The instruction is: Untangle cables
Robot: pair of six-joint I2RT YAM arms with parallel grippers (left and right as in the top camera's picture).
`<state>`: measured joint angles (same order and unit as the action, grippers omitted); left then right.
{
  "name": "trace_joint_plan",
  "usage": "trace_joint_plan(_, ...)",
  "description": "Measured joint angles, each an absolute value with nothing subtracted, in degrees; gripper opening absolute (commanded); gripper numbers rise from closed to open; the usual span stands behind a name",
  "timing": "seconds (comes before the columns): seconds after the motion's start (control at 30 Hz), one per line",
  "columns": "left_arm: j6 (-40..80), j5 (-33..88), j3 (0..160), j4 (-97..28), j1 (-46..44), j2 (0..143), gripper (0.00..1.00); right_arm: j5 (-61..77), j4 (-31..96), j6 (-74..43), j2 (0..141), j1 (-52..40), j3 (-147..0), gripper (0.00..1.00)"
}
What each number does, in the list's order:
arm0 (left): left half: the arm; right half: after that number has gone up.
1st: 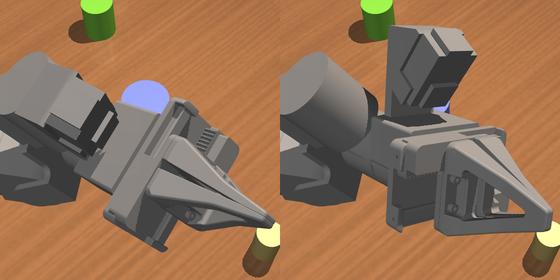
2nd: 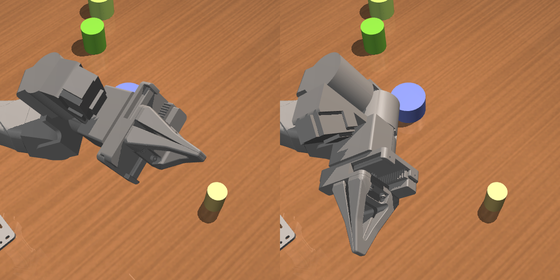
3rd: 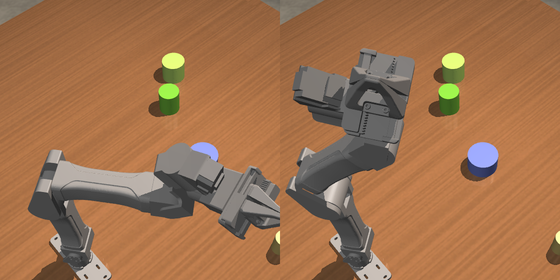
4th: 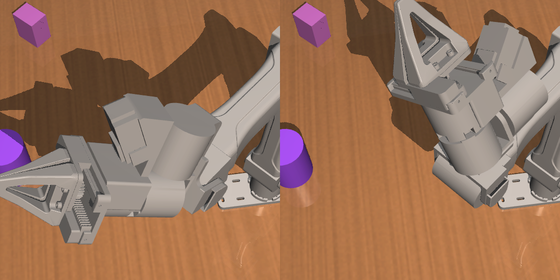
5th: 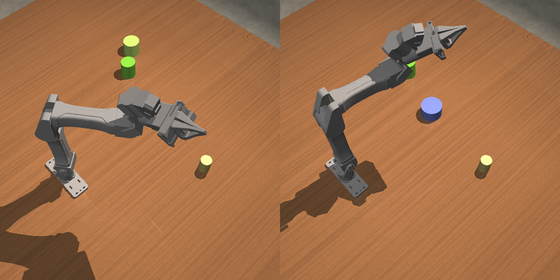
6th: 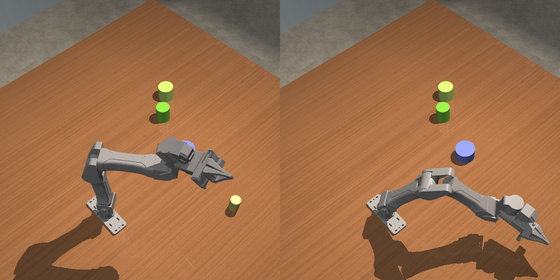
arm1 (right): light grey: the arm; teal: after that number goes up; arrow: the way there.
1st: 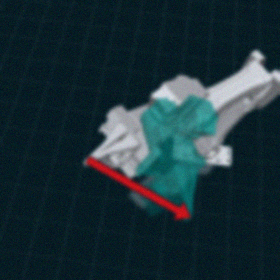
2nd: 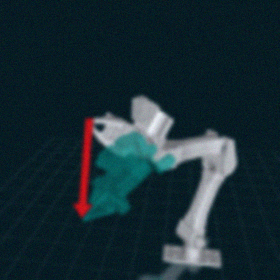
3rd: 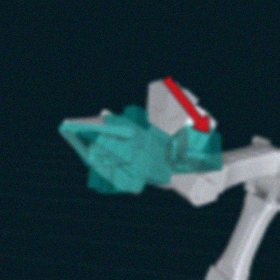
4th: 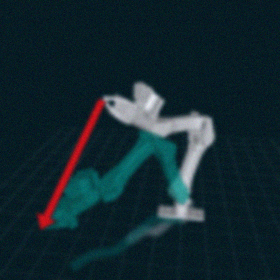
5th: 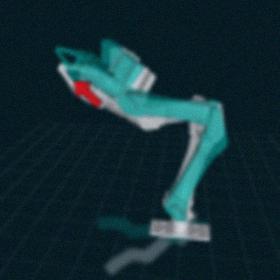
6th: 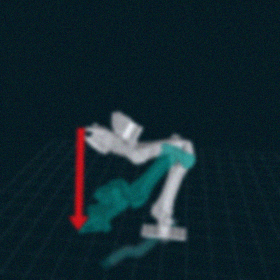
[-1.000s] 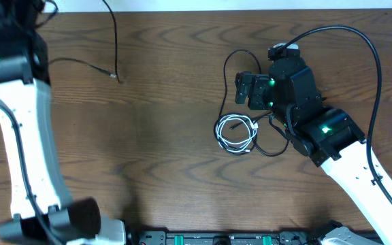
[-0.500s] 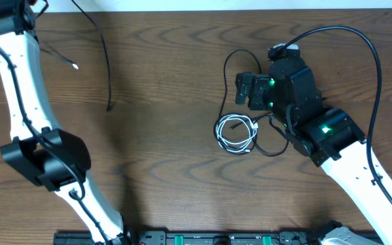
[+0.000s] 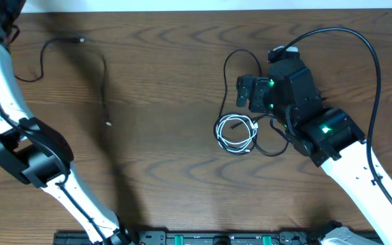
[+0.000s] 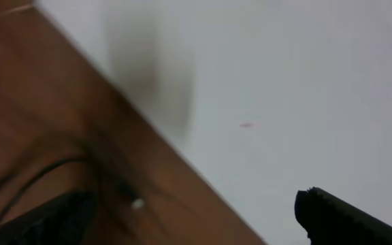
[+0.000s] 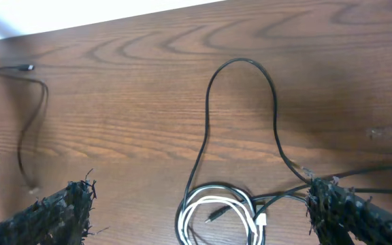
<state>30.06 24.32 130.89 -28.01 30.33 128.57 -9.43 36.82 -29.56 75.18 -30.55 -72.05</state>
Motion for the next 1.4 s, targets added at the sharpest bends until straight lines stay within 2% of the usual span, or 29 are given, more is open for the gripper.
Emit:
trace_joint_plan(0.47, 28.84, 25.02, 131.00, -45.52, 37.60, 128.53, 0.99, -7.22, 37.01, -29.58, 75.18, -30.55, -72.05, 0.99)
trace_joint_plan(0.67, 23.20, 24.43, 131.00, -55.70, 34.94, 124.51, 0.99, -7.09, 37.06, -29.58, 75.18, -30.55, -72.05, 0.99)
trace_joint_plan(0.9, 14.66, 12.23, 130.30, -69.63, 26.87, 121.01, 0.95, -7.05, 37.08, -29.56, 75.18, -30.55, -72.05, 0.99)
trace_joint_plan(1.2, 9.13, 3.03, 115.98, -69.63, 20.86, 121.40, 0.95, -7.07, 37.08, -29.56, 75.31, -30.55, -72.05, 0.99)
trace_joint_plan(1.4, 5.61, 6.83, 109.19, -65.80, 20.78, 121.62, 0.95, -7.07, 37.06, -29.56, 75.37, -30.55, -72.05, 0.99)
